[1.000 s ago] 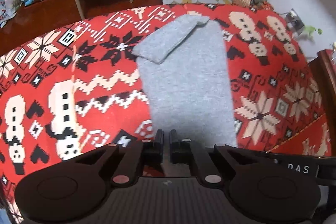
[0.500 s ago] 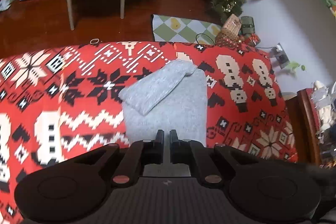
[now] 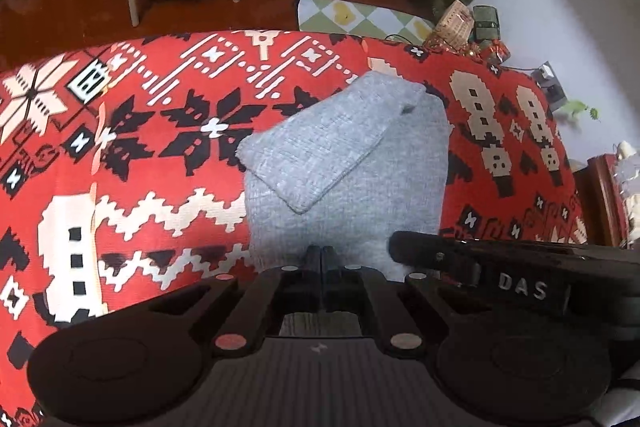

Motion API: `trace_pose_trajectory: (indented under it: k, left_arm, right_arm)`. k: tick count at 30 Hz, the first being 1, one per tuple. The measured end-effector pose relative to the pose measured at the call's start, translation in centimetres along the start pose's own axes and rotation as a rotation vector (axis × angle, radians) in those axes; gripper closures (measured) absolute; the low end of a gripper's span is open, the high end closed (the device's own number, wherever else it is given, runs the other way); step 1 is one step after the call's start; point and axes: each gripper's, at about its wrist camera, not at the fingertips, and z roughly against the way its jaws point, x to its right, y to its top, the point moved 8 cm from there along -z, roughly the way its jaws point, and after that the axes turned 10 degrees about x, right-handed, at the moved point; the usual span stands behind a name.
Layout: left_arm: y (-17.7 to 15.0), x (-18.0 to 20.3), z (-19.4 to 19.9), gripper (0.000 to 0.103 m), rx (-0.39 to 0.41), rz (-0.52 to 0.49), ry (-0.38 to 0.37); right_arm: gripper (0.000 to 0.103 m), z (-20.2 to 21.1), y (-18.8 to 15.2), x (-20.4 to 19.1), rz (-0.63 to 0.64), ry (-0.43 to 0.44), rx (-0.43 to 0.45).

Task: Fold clothes
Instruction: 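Grasp the folded shirt end with the left gripper and lift it, then fold the grey shirt end over with the left gripper and press it flat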

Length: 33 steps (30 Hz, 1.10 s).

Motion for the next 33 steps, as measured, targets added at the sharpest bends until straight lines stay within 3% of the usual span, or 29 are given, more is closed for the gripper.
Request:
trace_pose_trajectory:
  k: [3, 7, 11, 14, 20, 25, 30, 33]
  left_arm:
    - [0.5, -0.3, 0.9, 0.1, 0.004, 0.028, -0.018]
    - [1.8, -1.0, 0.6, 0.099, 0.016, 0.091, -0.03]
    - [3.0, -1.7, 0.2, 0.097, 0.027, 0.151, -0.04]
    - [2.5, -2.5, -1.2, 0.094, 0.016, 0.113, -0.012]
    - [2.6, -3.0, 0.1, 0.096, 0.009, 0.128, -0.024]
    - [2.9, -2.3, 1.5, 0.096, 0.018, 0.165, -0.073]
    - [1.6, -1.6, 0.0, 0.096, -0.016, 0.117, -0.053]
    - [1.2, -1.9, 0.3, 0.096, -0.016, 0.13, -0.051]
  right_arm:
    - [0.101, 1.2, 0.8, -0.2, 0.022, 0.001, -0.001]
    - [0.099, 3.0, 3.7, 0.2, -0.069, 0.056, 0.05]
    - [0.099, 1.3, 5.8, 0.9, -0.111, 0.062, 0.045]
    - [0.103, -1.4, 5.8, 1.5, -0.097, 0.02, 0.023]
    - [0.103, -1.2, 6.0, 2.5, -0.146, 0.029, 0.04]
    - [0.096, -0.7, 7.6, 2.5, -0.175, 0.035, 0.077]
    - [0.097, -3.8, 8.6, 4.1, -0.167, -0.02, 0.055]
    - [0.096, -3.5, 9.6, 4.5, -0.185, -0.022, 0.09]
